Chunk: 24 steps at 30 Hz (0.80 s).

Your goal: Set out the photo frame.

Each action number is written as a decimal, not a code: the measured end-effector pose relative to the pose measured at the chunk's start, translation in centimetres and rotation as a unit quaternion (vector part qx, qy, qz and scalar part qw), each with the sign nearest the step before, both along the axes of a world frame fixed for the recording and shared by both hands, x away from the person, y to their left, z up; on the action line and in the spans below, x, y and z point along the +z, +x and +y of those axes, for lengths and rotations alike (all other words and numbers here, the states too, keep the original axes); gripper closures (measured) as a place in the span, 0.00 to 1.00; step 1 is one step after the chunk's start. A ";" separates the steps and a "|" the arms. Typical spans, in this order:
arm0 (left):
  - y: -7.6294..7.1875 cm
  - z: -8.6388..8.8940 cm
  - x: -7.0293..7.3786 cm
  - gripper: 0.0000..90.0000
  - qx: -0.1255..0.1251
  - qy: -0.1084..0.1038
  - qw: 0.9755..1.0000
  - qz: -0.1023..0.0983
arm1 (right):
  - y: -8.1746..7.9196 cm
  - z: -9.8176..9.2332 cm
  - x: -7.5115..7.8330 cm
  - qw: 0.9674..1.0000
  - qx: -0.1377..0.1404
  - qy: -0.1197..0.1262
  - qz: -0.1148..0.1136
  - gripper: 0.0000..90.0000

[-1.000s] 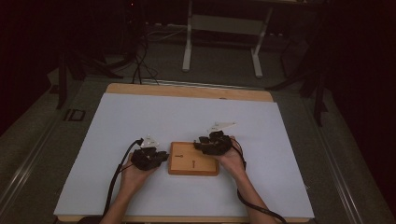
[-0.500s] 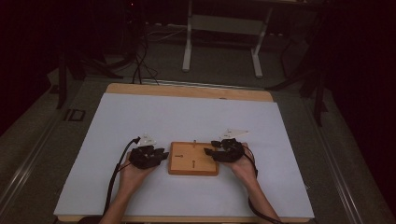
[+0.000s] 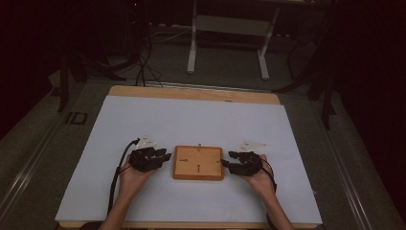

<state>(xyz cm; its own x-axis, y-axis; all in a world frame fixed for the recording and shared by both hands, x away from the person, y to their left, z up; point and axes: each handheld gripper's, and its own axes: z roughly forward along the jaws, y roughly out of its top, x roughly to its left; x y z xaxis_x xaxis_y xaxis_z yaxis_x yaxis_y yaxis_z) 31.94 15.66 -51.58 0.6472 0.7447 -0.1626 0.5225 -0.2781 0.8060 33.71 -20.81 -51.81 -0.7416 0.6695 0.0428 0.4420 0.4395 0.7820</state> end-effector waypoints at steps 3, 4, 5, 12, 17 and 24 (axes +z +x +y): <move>0.0 -0.3 0.5 0.75 -0.009 0.013 1.000 0.001 | -0.2 -0.5 0.1 1.000 -0.008 0.007 -0.002 0.54; 0.1 -0.3 0.7 0.76 -0.015 0.015 1.000 0.000 | -0.3 -0.6 0.2 1.000 -0.011 0.011 -0.002 0.54; 0.1 -0.5 0.9 0.76 -0.018 0.017 1.000 -0.004 | -0.3 -0.7 0.2 1.000 -0.013 0.012 -0.004 0.54; 1.0 -1.6 1.7 0.78 -0.039 0.017 0.999 -0.010 | -0.7 -1.6 0.5 0.999 -0.028 0.020 -0.016 0.53; 1.8 -3.2 2.0 0.78 -0.064 0.028 0.997 -0.012 | -0.5 -2.4 0.3 0.999 -0.042 0.027 -0.013 0.53; 2.6 -4.8 1.9 0.81 -0.092 0.036 0.995 -0.008 | -0.7 -2.2 -0.2 0.999 -0.043 0.025 -0.008 0.53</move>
